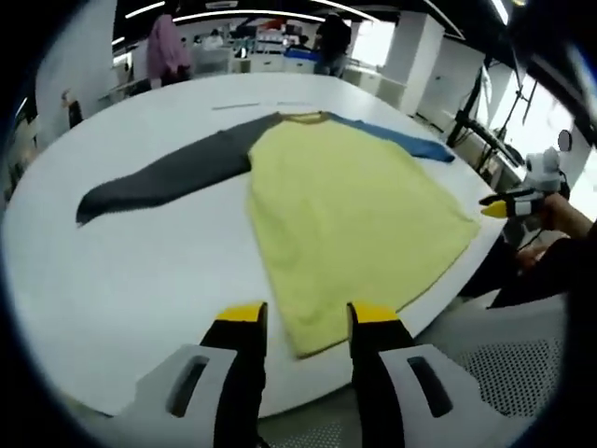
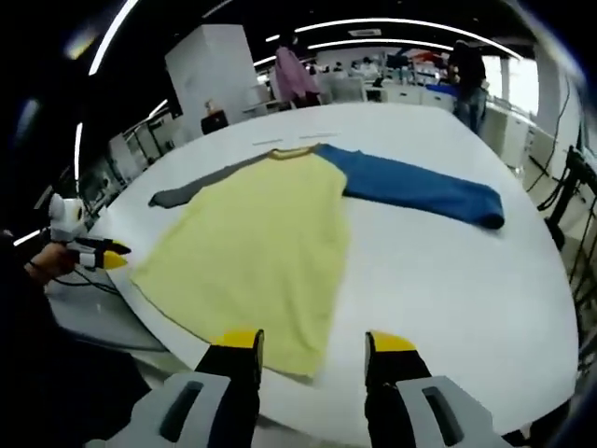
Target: Fold the garment on the visible template until the final outline fits inside the template.
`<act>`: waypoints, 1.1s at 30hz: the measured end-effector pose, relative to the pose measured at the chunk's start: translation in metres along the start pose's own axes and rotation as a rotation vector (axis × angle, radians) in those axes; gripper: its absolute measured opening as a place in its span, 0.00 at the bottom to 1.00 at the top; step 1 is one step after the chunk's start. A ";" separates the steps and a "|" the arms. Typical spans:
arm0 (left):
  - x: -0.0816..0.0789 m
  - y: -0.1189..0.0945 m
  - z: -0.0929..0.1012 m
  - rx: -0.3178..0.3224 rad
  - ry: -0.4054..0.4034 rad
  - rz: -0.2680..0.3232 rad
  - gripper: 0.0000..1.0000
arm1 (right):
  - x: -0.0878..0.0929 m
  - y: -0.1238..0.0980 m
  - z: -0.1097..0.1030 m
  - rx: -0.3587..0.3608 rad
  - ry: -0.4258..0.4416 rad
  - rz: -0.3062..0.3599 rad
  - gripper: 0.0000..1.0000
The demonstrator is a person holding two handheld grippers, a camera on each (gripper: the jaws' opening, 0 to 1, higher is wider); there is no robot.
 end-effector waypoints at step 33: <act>-0.043 0.006 0.004 0.108 0.059 0.303 0.95 | -0.076 -0.015 0.114 0.203 0.085 0.208 0.69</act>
Point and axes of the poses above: the point that each gripper's makers call its tool centre point, and the gripper's own axes: y roughly forward along the fingers, z roughly to its right, x roughly out of its underside, the point moved 10 cm from there along -y, roughly backward along the fingers, and after that the axes turned 15 degrees about -x, right-handed, at the moved point
